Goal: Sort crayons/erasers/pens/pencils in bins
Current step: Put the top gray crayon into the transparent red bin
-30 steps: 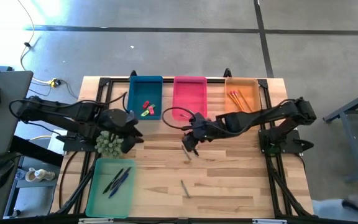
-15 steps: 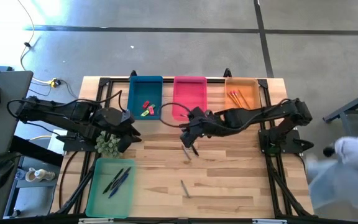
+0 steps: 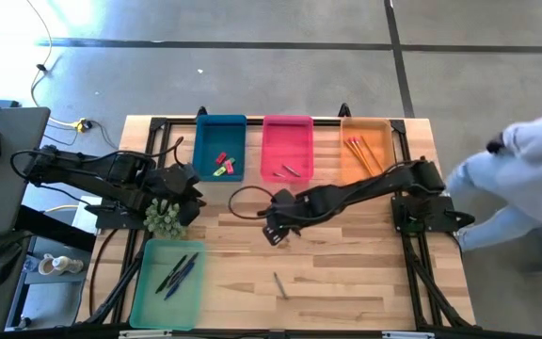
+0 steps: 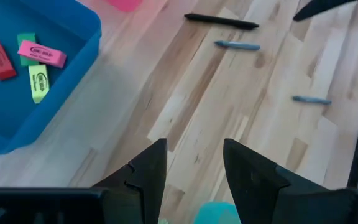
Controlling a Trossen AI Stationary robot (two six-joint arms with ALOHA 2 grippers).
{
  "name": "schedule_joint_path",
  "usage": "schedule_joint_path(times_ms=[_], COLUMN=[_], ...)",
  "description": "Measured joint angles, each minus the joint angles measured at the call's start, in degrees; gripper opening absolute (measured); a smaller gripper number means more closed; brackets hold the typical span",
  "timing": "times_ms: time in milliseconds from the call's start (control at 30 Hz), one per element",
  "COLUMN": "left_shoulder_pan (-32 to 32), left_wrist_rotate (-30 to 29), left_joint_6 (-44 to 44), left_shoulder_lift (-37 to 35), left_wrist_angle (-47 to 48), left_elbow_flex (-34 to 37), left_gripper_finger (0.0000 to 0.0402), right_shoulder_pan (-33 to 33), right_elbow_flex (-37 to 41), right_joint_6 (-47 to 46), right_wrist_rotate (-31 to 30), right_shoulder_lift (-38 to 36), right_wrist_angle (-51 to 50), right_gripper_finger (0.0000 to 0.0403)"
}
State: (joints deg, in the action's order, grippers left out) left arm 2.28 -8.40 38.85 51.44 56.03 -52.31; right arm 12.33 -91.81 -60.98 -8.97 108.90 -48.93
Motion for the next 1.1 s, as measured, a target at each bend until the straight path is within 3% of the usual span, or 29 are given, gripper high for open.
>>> schedule_joint_path(times_ms=[333,833,1100], left_shoulder_pan=[0.0,0.0,0.0], left_wrist_rotate=[-0.3,-0.4,-1.3], left_joint_6=[0.0,0.0,0.0], left_shoulder_lift=[0.0,0.0,0.0], left_wrist_angle=[-0.1,-0.1,-0.2], left_elbow_flex=[0.0,0.0,0.0], left_gripper_finger=[0.0145,0.0145,0.0145], right_shoulder_pan=[1.1,1.1,1.1], right_elbow_flex=[0.0,0.0,-0.1], right_joint_6=[-7.5,-11.1,-12.5], right_wrist_rotate=[1.3,1.6,2.8], right_shoulder_lift=[6.2,13.5,16.1], right_wrist_angle=[-0.2,0.5,0.3], right_gripper_finger=[0.0185,0.0183,0.0129])
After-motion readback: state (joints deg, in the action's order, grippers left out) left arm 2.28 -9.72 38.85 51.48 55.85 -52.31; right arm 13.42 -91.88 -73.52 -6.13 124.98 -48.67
